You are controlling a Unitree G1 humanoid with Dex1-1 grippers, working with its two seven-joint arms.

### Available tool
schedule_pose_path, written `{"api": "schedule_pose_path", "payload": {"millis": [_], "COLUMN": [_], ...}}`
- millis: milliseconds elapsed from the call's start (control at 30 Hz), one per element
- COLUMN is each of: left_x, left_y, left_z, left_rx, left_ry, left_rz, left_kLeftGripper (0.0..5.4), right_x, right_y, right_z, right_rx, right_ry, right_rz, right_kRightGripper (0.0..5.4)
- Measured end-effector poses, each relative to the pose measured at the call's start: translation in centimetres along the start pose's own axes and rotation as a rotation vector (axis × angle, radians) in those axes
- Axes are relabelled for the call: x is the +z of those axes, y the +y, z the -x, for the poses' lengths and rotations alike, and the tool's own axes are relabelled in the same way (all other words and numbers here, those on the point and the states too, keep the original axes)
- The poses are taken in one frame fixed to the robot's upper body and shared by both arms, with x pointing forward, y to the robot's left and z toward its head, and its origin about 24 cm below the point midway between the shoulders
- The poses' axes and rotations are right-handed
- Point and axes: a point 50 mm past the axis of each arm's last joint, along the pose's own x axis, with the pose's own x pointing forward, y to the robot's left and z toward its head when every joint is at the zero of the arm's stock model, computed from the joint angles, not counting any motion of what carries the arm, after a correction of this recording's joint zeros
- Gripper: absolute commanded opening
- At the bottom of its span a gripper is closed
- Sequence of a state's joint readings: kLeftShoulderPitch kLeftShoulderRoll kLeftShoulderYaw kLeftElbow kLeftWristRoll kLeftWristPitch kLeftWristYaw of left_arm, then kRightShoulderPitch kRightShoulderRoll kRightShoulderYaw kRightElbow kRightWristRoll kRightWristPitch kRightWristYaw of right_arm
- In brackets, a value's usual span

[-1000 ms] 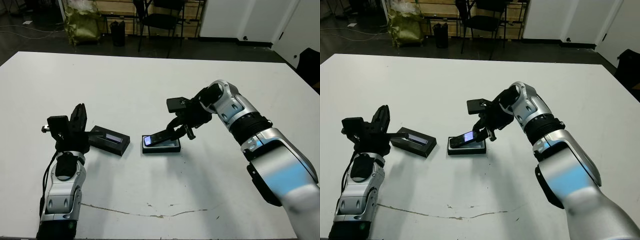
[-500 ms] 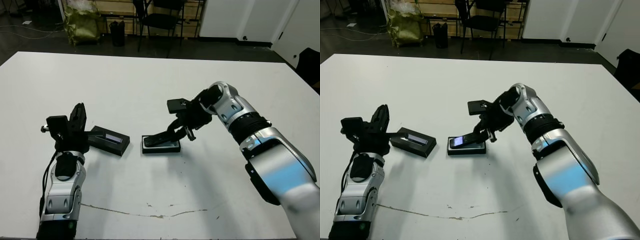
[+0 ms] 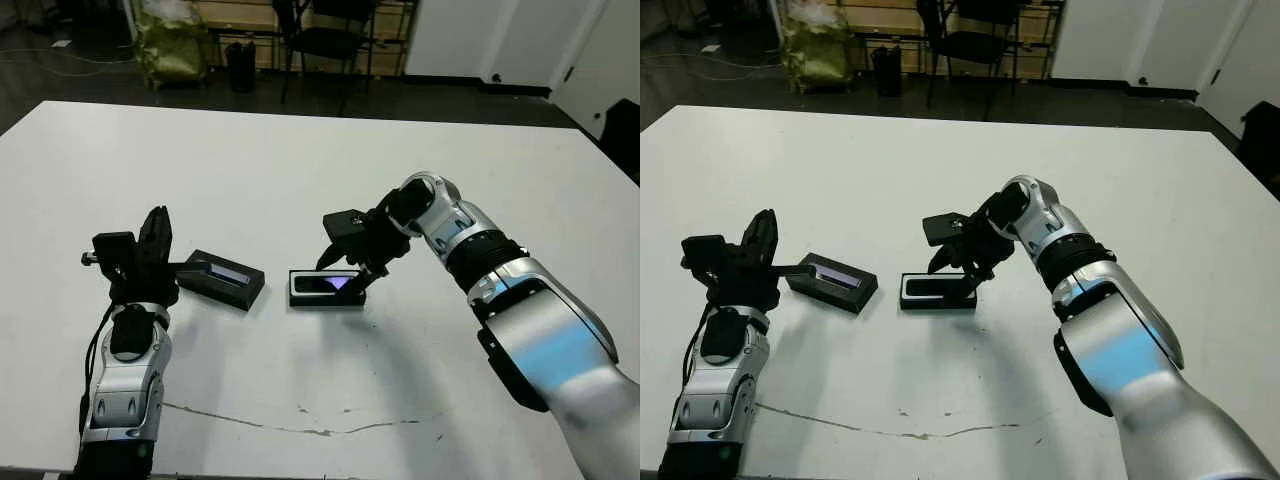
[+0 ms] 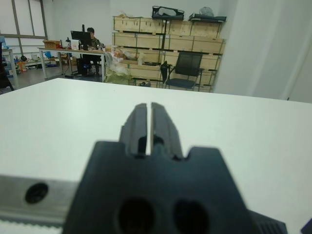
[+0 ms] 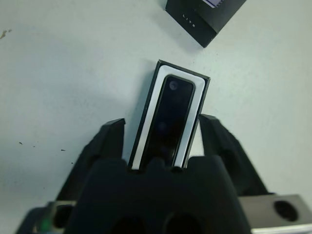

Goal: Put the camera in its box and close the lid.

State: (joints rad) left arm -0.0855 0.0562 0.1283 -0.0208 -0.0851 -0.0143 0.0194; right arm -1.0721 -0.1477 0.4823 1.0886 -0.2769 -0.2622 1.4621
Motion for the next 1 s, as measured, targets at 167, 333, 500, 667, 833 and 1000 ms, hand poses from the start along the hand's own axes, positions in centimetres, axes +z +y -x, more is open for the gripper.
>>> {"api": "schedule_pose_path", "payload": {"millis": [167,333,500,667,833,1000], "left_x": [0.0,-0.1,0.0,0.0,0.0,0.3], "left_y": [0.0,0.0,0.0,-0.1,-0.1,0.0], "left_z": [0.0,0.0,0.0,0.0,0.0,-0.1], "left_rx": [0.0,0.001,0.002,0.003,-0.003,-0.01], "left_ry": [0.0,0.003,0.003,-0.001,-0.003,-0.011], "left_rz": [0.0,0.008,0.006,0.004,0.005,0.003], "left_kLeftGripper": [0.0,0.0,0.0,0.0,0.0,0.0], "right_x": [0.3,0.5,0.7,0.2,-1.8,-4.0], "right_y": [-0.3,-0.8,-2.0,-2.7,-1.4,0.7], "right_z": [0.4,1.4,4.3,8.3,9.1,8.5], "right_rx": [-0.026,-0.07,-0.277,-0.665,-0.878,-1.028], "right_ry": [0.001,-0.005,-0.115,-0.367,-0.525,-0.56], "right_rz": [0.003,-0.04,-0.154,-0.339,-0.468,-0.511], "right_kRightGripper": [4.93,5.38,5.38,5.03,3.9,2.75]}}
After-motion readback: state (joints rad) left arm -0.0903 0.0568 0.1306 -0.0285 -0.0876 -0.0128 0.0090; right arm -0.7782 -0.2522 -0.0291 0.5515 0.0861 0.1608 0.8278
